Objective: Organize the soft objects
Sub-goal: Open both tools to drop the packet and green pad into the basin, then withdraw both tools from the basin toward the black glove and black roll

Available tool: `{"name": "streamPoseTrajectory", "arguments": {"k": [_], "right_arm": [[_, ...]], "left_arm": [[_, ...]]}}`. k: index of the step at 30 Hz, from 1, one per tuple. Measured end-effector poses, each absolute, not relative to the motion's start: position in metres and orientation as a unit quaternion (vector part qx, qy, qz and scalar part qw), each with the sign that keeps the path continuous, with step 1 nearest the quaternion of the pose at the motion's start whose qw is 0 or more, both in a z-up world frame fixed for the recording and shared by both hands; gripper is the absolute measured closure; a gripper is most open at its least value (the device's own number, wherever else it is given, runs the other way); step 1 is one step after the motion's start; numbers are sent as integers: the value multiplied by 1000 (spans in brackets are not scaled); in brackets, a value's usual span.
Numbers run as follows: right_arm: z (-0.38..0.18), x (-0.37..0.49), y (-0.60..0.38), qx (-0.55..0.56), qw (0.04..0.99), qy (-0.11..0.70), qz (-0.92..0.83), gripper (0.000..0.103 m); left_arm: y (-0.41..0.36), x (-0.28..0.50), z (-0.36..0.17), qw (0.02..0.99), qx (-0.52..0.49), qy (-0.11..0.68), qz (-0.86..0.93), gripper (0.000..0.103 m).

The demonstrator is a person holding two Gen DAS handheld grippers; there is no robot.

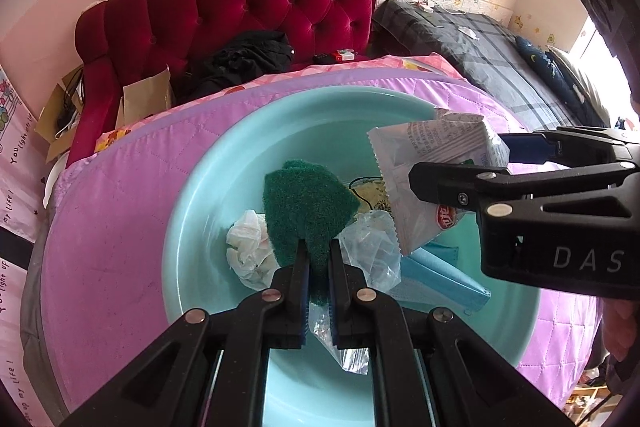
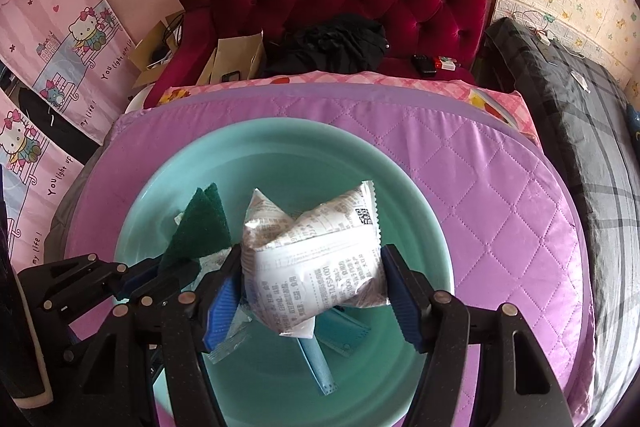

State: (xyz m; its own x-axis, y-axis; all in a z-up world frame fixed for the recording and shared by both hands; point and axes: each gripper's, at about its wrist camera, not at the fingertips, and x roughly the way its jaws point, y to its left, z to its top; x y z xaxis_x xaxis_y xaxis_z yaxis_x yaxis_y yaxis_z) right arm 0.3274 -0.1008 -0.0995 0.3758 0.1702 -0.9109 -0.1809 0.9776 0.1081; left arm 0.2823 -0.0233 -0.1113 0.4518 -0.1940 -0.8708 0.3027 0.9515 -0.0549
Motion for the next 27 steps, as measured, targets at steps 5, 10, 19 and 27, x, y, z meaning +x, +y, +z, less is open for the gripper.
{"name": "streamPoseTrajectory", "arguments": {"k": [5, 10, 19, 27], "right_arm": [[-95, 331, -102, 3, 834, 542, 103, 32], [-100, 335, -97, 0, 828, 551, 104, 30], [-93, 330, -93, -5, 834, 543, 97, 7], [-91, 319, -101, -8, 835, 545, 81, 0]], "left_arm": [[-24, 286, -113, 849, 55, 504, -147, 95], [-21, 286, -113, 850, 53, 504, -143, 95], [-21, 283, -109, 856, 60, 495, -135, 10], [-15, 273, -105, 865, 60, 486, -111, 0]]}}
